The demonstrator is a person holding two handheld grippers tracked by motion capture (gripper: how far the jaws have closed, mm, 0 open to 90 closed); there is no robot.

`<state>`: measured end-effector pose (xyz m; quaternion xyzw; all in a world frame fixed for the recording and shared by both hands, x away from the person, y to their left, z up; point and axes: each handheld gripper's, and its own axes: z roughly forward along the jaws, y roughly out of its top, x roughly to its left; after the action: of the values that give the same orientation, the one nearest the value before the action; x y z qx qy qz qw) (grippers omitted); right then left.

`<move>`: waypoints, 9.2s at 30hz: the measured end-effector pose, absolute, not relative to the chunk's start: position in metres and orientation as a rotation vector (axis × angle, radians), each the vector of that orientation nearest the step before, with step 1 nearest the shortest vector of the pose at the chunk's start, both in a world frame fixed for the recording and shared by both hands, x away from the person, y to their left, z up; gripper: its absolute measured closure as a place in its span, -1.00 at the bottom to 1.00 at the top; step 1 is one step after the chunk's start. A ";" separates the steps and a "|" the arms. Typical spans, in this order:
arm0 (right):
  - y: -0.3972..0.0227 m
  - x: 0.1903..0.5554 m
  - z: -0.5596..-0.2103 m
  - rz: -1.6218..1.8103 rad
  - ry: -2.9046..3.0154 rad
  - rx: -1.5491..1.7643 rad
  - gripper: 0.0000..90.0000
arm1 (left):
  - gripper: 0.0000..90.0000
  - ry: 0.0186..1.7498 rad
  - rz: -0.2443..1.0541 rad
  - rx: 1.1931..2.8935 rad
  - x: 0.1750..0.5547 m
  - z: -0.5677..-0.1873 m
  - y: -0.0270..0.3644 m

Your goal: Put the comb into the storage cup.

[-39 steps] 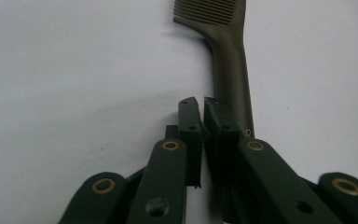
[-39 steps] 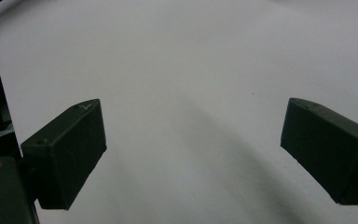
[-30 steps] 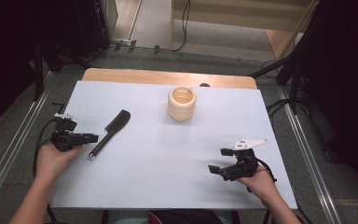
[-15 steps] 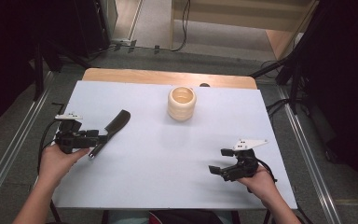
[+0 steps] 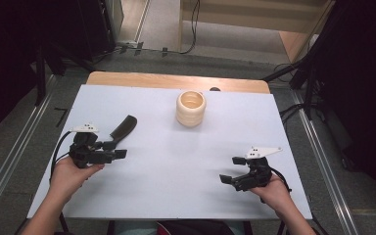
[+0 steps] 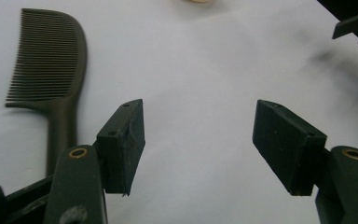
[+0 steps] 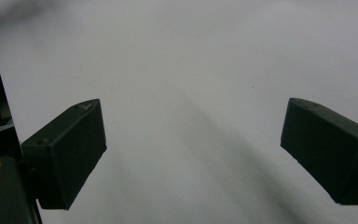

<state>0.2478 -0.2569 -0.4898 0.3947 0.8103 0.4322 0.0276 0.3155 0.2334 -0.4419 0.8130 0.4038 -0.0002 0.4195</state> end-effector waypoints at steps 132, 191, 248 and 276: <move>-0.256 0.244 -0.493 1.282 2.546 1.194 -0.89 | 0.01 1.255 0.147 2.296 0.340 -0.465 0.262; -0.251 0.248 -0.493 1.274 2.557 1.166 -0.89 | 0.62 1.302 0.067 2.129 0.337 -0.458 0.274; -0.232 0.250 -0.468 1.434 2.409 1.252 -0.89 | 0.62 1.089 -0.043 1.848 0.327 -0.435 0.179; -0.198 0.271 -0.452 1.469 2.321 1.309 -0.72 | 0.62 1.118 0.020 1.753 0.319 -0.454 0.149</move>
<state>0.2708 -0.1978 -0.4525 0.4296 0.7618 0.4823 0.0494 0.3189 0.1493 -0.4539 0.7270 0.4635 0.0084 0.5064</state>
